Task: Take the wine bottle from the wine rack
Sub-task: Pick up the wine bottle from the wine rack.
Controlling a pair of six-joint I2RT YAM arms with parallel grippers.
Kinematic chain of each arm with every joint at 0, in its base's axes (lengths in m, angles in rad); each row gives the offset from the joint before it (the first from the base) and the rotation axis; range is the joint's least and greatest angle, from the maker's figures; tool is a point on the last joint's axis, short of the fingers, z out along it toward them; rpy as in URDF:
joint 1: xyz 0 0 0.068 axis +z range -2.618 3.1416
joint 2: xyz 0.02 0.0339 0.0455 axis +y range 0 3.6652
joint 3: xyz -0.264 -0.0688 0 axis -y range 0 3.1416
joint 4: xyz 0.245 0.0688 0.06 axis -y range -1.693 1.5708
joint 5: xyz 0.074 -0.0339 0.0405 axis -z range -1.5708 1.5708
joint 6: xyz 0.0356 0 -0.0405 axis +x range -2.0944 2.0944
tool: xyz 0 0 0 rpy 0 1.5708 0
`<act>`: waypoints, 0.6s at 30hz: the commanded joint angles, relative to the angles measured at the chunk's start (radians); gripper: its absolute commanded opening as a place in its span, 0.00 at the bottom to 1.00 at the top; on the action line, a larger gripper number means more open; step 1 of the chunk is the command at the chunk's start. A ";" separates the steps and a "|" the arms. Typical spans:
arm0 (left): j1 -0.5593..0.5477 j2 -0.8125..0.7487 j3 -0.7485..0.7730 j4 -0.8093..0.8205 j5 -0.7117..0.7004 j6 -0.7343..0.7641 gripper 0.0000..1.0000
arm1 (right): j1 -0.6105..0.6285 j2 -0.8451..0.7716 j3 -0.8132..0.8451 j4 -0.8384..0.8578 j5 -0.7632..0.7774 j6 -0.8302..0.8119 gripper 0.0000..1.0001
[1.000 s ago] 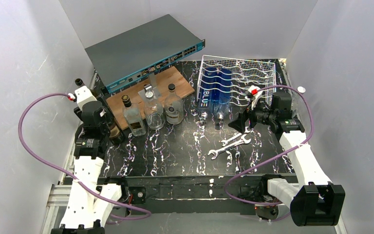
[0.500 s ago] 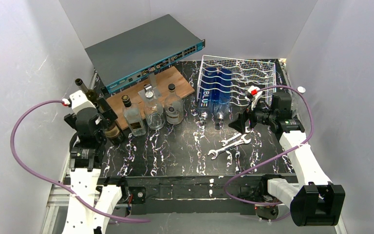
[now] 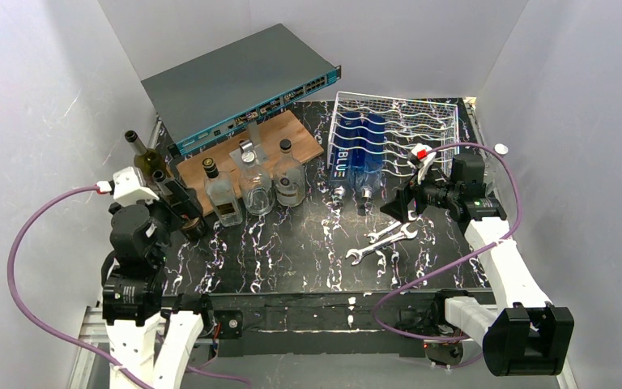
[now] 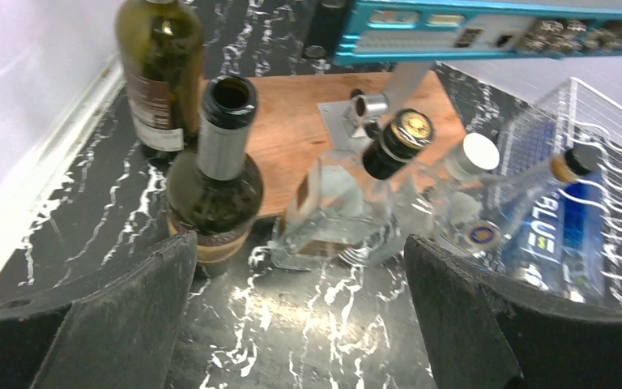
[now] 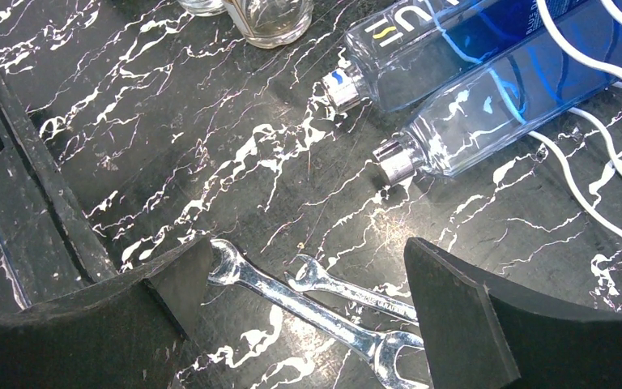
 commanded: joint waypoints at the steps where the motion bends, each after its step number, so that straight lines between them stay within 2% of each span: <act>1: -0.024 -0.026 0.054 -0.047 0.143 -0.029 0.98 | -0.003 -0.006 0.011 0.002 -0.006 -0.022 0.98; 10: -0.073 -0.031 0.111 -0.104 0.335 -0.051 0.98 | -0.005 -0.002 0.010 -0.001 -0.005 -0.034 0.98; 18: -0.089 -0.006 0.069 -0.054 0.615 -0.086 0.98 | -0.015 0.009 0.001 0.002 -0.020 -0.042 0.99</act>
